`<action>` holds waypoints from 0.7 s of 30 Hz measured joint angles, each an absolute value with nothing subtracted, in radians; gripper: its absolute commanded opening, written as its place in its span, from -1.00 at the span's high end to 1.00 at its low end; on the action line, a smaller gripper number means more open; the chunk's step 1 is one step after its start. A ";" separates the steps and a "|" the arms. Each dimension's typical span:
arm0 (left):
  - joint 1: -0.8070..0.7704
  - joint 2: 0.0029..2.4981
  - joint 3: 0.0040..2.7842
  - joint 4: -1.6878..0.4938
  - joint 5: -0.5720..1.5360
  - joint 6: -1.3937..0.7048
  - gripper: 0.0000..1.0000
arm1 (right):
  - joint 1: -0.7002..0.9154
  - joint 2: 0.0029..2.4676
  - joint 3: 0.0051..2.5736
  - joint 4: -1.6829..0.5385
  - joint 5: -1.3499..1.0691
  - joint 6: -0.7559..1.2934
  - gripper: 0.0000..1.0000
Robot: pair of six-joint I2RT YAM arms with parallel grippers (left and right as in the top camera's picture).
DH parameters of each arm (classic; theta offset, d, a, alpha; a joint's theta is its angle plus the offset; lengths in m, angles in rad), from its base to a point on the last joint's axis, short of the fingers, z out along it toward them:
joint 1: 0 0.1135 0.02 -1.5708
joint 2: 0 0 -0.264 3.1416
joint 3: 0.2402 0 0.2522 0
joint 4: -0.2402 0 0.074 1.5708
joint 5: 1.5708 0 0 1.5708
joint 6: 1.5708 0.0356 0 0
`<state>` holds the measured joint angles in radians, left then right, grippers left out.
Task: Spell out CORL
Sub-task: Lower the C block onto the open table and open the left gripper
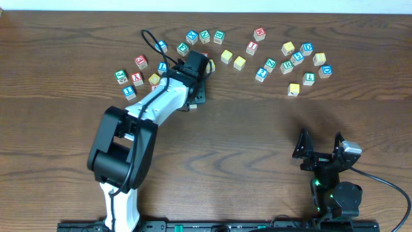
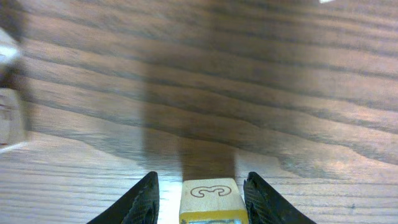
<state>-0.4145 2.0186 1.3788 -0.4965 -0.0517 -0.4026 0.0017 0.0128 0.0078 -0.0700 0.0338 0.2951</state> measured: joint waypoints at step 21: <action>-0.372 1.488 1.386 -0.678 -0.033 -0.234 0.11 | 0.002 0.013 0.007 -0.037 0.070 0.295 -0.98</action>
